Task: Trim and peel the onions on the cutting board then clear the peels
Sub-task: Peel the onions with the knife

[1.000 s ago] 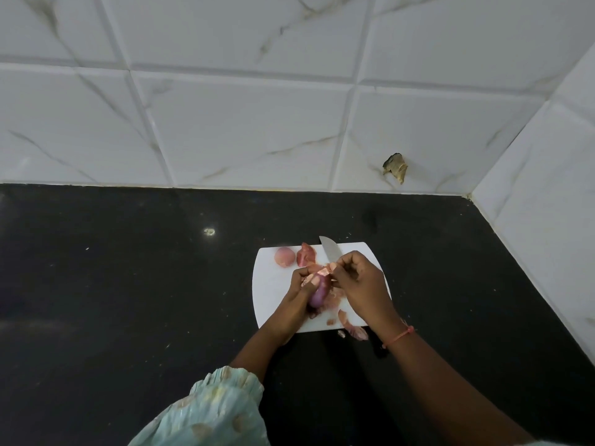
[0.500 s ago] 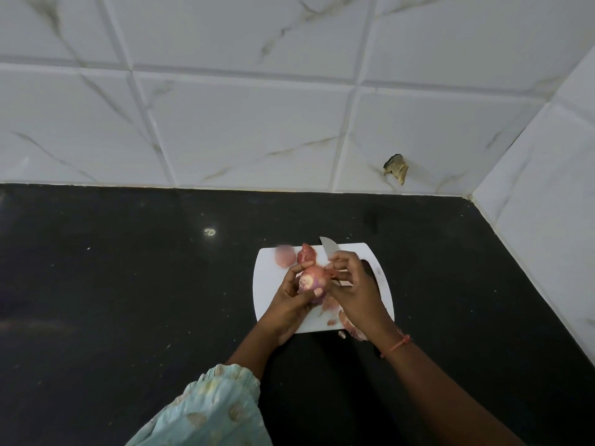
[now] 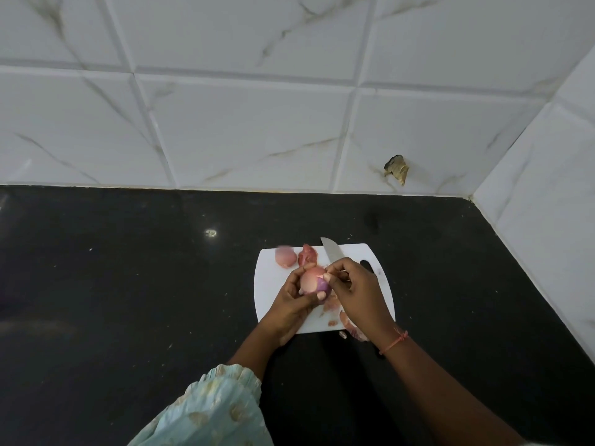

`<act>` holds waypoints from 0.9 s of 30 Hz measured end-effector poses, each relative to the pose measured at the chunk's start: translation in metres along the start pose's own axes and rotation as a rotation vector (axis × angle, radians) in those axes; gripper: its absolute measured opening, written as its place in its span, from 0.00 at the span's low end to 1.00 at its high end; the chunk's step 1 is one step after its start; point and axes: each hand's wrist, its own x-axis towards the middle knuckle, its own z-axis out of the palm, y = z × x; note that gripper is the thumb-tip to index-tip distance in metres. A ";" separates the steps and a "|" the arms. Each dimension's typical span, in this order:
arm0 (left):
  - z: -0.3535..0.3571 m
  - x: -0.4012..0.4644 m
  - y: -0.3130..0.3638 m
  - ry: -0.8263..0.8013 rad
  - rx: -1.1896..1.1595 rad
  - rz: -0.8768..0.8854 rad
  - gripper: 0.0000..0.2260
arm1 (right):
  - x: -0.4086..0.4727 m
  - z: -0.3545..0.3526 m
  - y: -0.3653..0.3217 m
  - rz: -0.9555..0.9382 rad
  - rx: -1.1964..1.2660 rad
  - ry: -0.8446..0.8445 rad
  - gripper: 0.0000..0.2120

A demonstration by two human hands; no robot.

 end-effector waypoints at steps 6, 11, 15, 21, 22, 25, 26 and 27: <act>0.000 0.000 0.000 -0.017 0.037 -0.013 0.35 | 0.000 -0.001 -0.003 0.026 -0.008 0.042 0.03; -0.002 0.000 0.000 -0.082 0.066 0.001 0.32 | 0.004 -0.005 0.005 0.086 0.015 0.091 0.04; -0.004 0.000 0.002 -0.113 0.014 0.004 0.31 | 0.004 -0.005 0.007 0.143 0.022 0.077 0.07; -0.003 -0.001 0.003 -0.067 0.000 -0.032 0.33 | 0.004 -0.002 -0.013 0.325 0.403 0.014 0.12; -0.003 0.000 0.002 -0.061 0.018 -0.034 0.33 | 0.004 -0.003 -0.013 0.319 0.383 -0.004 0.10; -0.005 0.001 0.001 -0.065 0.033 -0.033 0.34 | 0.001 -0.003 -0.013 0.196 0.168 -0.112 0.11; -0.005 0.002 0.000 -0.073 0.034 -0.032 0.34 | -0.001 -0.002 -0.014 0.141 0.100 -0.135 0.11; -0.006 0.002 -0.001 -0.081 0.034 -0.032 0.34 | -0.002 -0.001 -0.014 0.092 0.044 -0.130 0.10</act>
